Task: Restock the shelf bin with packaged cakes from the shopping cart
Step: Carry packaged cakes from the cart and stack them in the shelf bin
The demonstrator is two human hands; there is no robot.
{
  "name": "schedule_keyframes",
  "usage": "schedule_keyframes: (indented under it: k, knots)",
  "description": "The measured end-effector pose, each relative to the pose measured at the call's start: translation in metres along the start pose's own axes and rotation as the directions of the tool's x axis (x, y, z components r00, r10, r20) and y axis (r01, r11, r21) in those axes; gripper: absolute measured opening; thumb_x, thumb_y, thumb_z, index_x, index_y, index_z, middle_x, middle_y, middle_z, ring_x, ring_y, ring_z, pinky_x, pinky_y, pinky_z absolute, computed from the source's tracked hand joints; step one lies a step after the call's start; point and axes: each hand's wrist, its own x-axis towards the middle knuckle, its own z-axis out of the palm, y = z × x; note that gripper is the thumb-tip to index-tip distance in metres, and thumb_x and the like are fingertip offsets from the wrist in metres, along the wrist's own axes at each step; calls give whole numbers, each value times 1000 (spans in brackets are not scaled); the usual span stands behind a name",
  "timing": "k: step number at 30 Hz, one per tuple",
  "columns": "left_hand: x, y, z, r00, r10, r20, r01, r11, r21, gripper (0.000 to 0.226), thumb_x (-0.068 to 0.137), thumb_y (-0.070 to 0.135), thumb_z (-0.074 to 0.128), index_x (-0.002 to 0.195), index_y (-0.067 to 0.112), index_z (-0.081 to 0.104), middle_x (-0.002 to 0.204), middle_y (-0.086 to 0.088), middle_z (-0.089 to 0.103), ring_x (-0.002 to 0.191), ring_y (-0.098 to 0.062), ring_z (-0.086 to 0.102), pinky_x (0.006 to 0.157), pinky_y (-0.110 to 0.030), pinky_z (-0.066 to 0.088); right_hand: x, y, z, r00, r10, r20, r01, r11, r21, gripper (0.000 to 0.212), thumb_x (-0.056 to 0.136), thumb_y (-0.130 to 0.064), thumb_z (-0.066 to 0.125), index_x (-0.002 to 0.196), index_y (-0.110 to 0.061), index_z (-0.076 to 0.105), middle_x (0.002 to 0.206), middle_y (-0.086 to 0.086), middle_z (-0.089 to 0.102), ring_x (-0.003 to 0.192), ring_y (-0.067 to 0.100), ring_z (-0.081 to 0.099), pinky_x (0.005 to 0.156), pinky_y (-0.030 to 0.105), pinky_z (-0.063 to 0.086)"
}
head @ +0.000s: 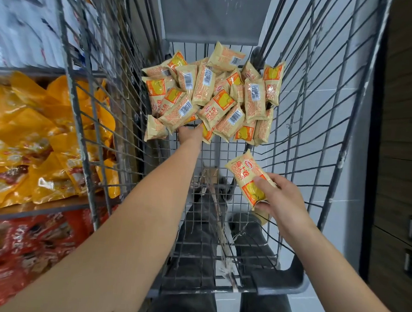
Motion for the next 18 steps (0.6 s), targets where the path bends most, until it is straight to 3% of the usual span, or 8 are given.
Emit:
schedule_keyframes:
  k: [4, 6, 8, 10, 12, 18]
  knots:
    - [-9, -2, -6, 997, -8, 78, -4, 988, 154, 29, 87, 16, 65, 113, 6, 62, 108, -8, 61, 102, -24, 57, 82, -28, 47, 1, -2, -2, 1000, -4, -11, 4, 1000, 24, 18, 92, -20, 60, 110, -18, 59, 101, 1, 68, 85, 12, 68, 61, 20, 52]
    - [-27, -5, -15, 994, 11, 108, -26, 990, 141, 10, 90, 14, 61, 96, 7, 62, 91, -5, 57, 93, -22, 55, 85, -30, 47, 0, -4, -2, 1000, -4, -14, 5, 999, 34, 19, 92, -19, 59, 111, -16, 59, 102, 2, 68, 86, 12, 68, 62, 21, 52]
    - [-48, -13, -25, 991, 48, 128, -62, 992, 110, 8, 92, 10, 56, 85, 8, 56, 82, -3, 54, 86, -20, 55, 81, -30, 48, -1, -5, -3, 1000, 0, -18, 1, 999, 49, 22, 94, -18, 56, 115, -14, 58, 106, 4, 67, 89, 14, 67, 64, 22, 52]
    - [-76, -22, -38, 989, 59, 139, -71, 994, 80, 6, 93, 11, 54, 98, 6, 54, 89, -3, 56, 82, -15, 59, 71, -23, 51, -1, -6, -3, 1000, 2, -29, 0, 998, 70, 25, 94, -17, 55, 120, -14, 56, 110, 4, 66, 92, 15, 66, 64, 23, 51]
    - [-105, -31, -51, 985, 83, 153, -92, 994, 54, 6, 93, 10, 54, 99, 9, 52, 92, -2, 59, 79, -10, 59, 64, -19, 49, -3, -6, -2, 999, -8, -41, 12, 997, 81, 27, 95, -16, 53, 122, -15, 55, 111, 3, 65, 92, 14, 66, 63, 23, 51]
    - [-168, -49, -82, 924, 247, 291, -228, 969, -99, 14, 92, 7, 54, 99, 19, 50, 100, 0, 67, 91, -11, 66, 78, -25, 55, -12, 0, 3, 995, -57, -80, 62, 995, 72, 25, 96, -16, 51, 120, -22, 55, 106, -4, 63, 90, 12, 65, 59, 22, 52]
